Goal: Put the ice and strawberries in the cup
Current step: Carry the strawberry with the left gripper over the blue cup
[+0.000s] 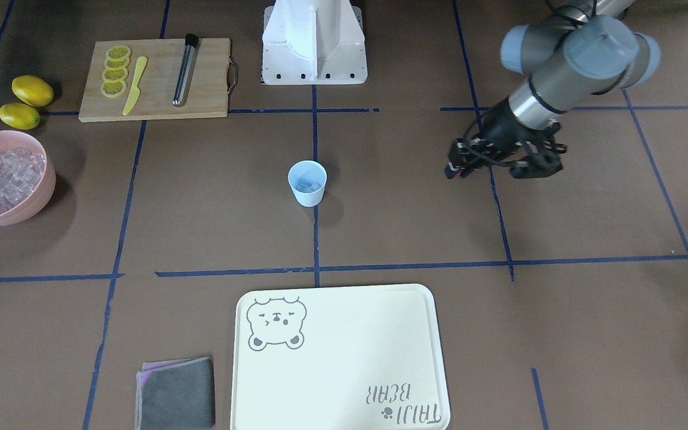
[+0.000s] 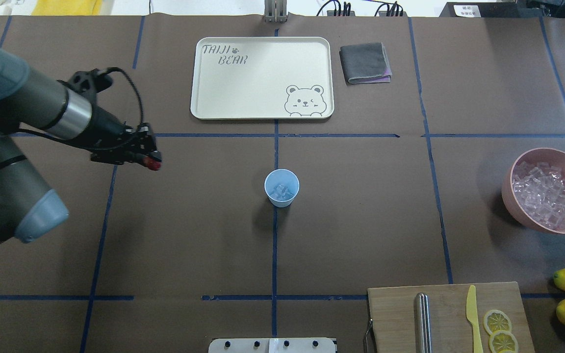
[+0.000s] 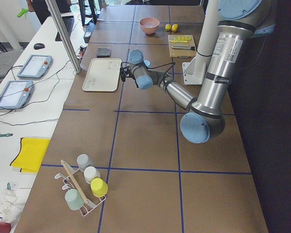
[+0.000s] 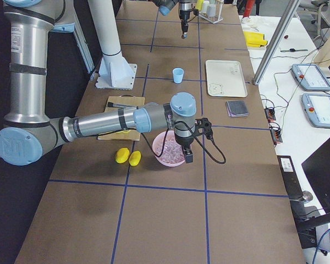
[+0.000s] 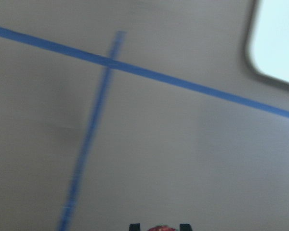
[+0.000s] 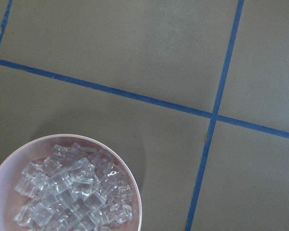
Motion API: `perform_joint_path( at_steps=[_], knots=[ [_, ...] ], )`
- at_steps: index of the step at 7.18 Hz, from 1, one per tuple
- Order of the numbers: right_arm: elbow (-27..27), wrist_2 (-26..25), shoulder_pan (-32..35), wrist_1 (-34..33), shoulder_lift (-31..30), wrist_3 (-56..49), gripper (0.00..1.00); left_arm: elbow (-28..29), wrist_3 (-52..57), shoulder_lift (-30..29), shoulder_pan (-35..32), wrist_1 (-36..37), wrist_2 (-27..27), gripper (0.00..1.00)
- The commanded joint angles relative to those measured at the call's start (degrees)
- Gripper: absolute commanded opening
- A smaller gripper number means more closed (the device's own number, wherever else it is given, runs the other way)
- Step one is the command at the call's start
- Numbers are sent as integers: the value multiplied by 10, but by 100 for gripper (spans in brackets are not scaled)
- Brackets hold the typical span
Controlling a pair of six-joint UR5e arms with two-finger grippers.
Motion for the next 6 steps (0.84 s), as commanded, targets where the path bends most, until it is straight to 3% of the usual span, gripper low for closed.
perform_joint_path(
  at_steps=[1, 3, 6],
  knots=[
    [3, 1, -1, 0, 5, 8, 99, 34, -35, -123, 72, 47, 54, 0],
    [5, 0, -1, 1, 7, 9, 99, 151, -36, -236, 99, 50, 99, 1],
    [12, 0, -1, 0, 2, 9, 99, 151, -35, -223, 101, 51, 99, 17]
  ],
)
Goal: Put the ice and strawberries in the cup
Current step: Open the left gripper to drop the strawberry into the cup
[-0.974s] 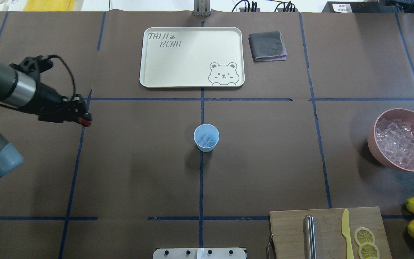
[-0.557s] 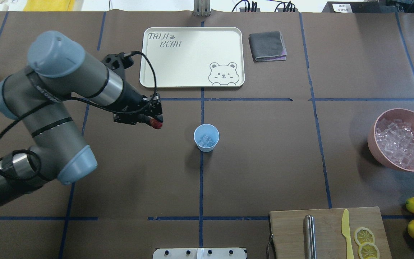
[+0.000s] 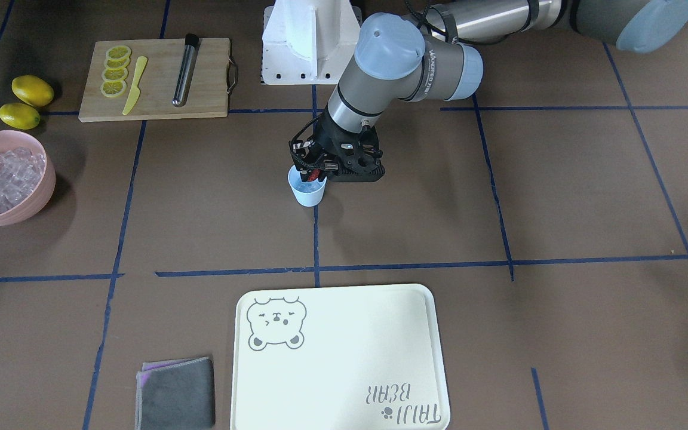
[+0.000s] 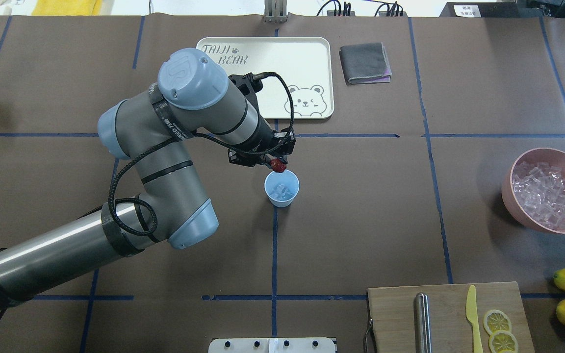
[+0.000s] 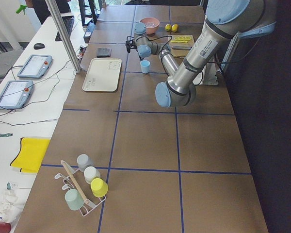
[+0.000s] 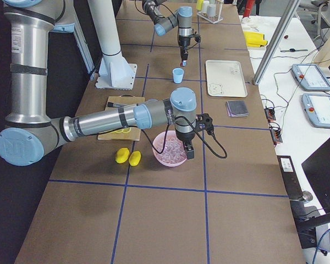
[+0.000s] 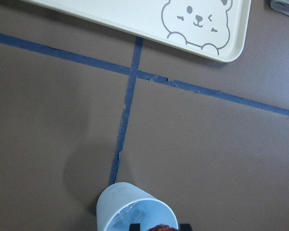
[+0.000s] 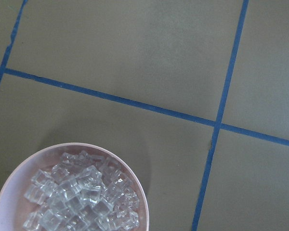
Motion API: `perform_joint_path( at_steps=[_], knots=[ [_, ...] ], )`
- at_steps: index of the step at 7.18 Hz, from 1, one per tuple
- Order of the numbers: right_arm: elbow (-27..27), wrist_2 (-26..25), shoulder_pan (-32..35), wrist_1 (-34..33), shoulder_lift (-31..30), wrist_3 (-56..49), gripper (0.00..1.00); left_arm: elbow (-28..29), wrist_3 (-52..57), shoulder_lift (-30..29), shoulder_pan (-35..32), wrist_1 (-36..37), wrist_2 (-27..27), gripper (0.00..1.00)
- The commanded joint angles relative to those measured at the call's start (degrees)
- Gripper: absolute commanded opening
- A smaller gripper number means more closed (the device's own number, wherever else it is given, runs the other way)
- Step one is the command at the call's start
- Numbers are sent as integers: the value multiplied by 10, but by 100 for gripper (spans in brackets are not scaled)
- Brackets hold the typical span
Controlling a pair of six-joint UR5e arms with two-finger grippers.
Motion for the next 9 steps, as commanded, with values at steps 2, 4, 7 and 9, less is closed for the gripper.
perform_joint_path(
  at_steps=[2, 4, 7, 9],
  knots=[
    [4, 4, 0, 0, -8, 0, 99, -1, 0, 17, 5, 0, 2, 45],
    [6, 5, 0, -1, -10, 0, 99, -2, -1, 17, 9, 0, 2, 58],
    [7, 1, 1, -1, -9, 0, 99, -41, -1, 36, 12, 1, 0, 77],
    [7, 4, 0, 0, -9, 4, 100, -142, 11, 141, -37, 18, -7, 78]
  ],
)
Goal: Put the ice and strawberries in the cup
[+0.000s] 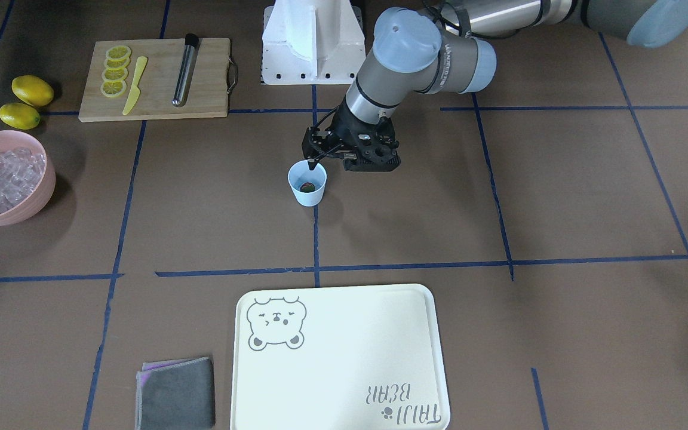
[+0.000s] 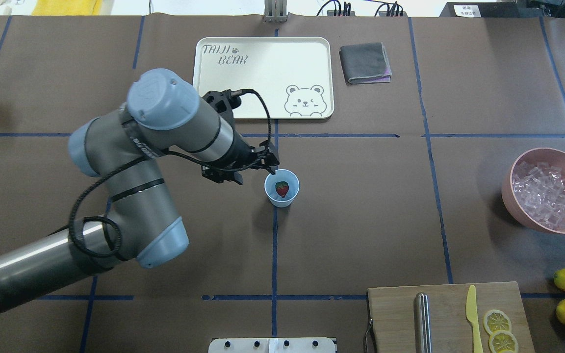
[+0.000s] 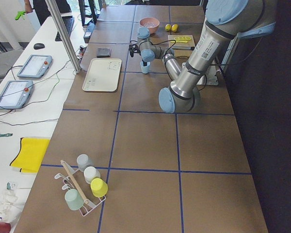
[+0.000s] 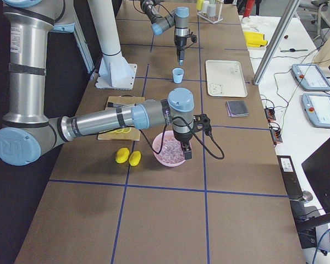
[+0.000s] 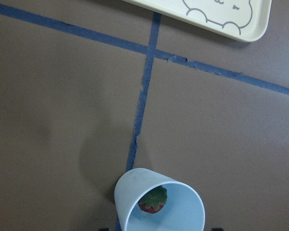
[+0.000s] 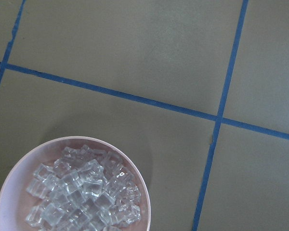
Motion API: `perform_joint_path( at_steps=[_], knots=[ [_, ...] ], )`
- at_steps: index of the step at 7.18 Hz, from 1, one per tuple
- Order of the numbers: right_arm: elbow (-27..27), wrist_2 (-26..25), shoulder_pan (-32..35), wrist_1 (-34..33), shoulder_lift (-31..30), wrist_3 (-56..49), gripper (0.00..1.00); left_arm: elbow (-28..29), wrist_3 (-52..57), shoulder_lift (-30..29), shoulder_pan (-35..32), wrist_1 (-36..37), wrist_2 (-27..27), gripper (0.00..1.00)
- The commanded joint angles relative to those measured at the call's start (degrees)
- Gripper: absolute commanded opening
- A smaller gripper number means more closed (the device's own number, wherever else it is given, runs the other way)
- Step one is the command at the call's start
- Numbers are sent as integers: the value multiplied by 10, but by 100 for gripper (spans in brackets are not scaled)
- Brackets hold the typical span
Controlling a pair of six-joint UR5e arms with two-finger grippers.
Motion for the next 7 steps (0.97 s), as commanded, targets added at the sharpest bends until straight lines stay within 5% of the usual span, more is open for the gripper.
perform_joint_path(
  at_steps=[1, 4, 7],
  knots=[
    [0, 2, 0, -1, 0, 3, 100, -90, 82, 91, -59, 40, -5, 78],
    [-8, 8, 0, -3, -1, 1, 100, -249, 461, 278, -171, 204, -15, 78],
    [-25, 8, 0, -3, 2, -4, 100, -225, 856, 379, -394, 292, -69, 89]
  ],
)
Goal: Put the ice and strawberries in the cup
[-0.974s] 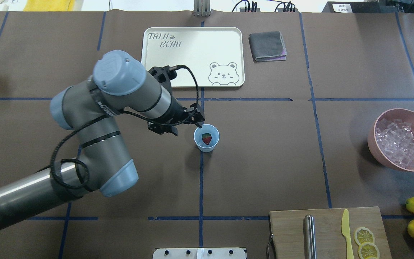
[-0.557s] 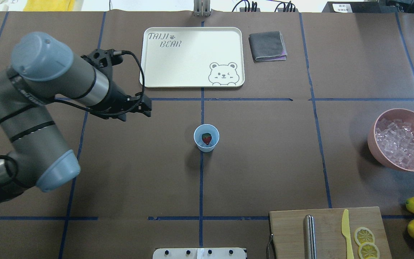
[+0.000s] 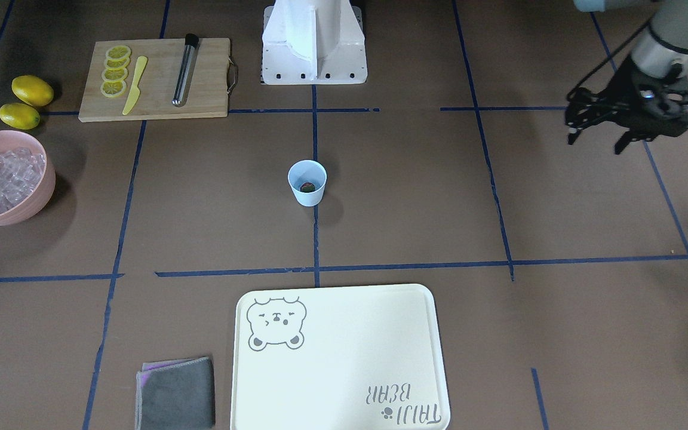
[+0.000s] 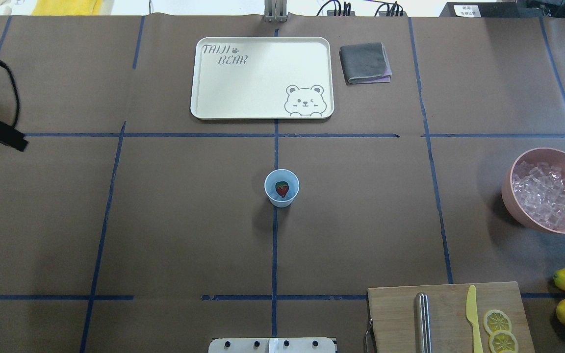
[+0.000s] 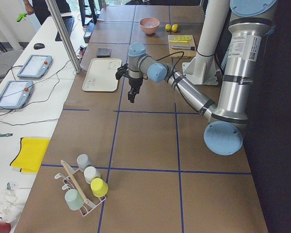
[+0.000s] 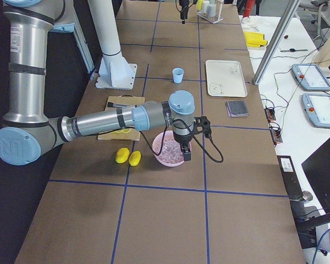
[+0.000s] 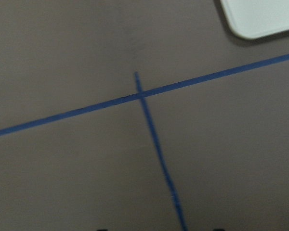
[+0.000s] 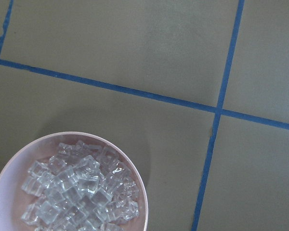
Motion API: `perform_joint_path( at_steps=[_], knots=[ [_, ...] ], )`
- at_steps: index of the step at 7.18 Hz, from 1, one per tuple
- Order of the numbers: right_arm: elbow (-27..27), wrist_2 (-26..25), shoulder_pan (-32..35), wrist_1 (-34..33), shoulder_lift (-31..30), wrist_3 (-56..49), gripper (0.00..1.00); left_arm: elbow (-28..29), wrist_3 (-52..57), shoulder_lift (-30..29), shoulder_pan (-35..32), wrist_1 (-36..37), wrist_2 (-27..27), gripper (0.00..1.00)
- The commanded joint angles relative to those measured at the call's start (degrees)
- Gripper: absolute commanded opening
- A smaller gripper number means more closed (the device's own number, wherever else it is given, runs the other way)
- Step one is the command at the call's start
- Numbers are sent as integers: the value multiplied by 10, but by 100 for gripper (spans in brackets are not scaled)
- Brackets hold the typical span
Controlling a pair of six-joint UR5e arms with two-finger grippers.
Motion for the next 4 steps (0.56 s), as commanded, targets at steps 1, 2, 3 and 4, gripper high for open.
perform_joint_path(
  at_steps=[1, 2, 3, 4],
  knots=[
    [-9, 2, 1, 0, -3, -7, 100, 26, 264, 49, -142, 84, -10, 90],
    [-11, 3, 1, -1, -9, -8, 100, 61, 351, 48, -214, 139, -12, 100],
    [-11, 10, 2, 0, -14, -8, 100, 122, 374, 47, -254, 152, -52, 100],
    [-10, 24, 5, -1, -19, -13, 100, 184, 379, 46, -281, 151, -123, 100]
  ],
)
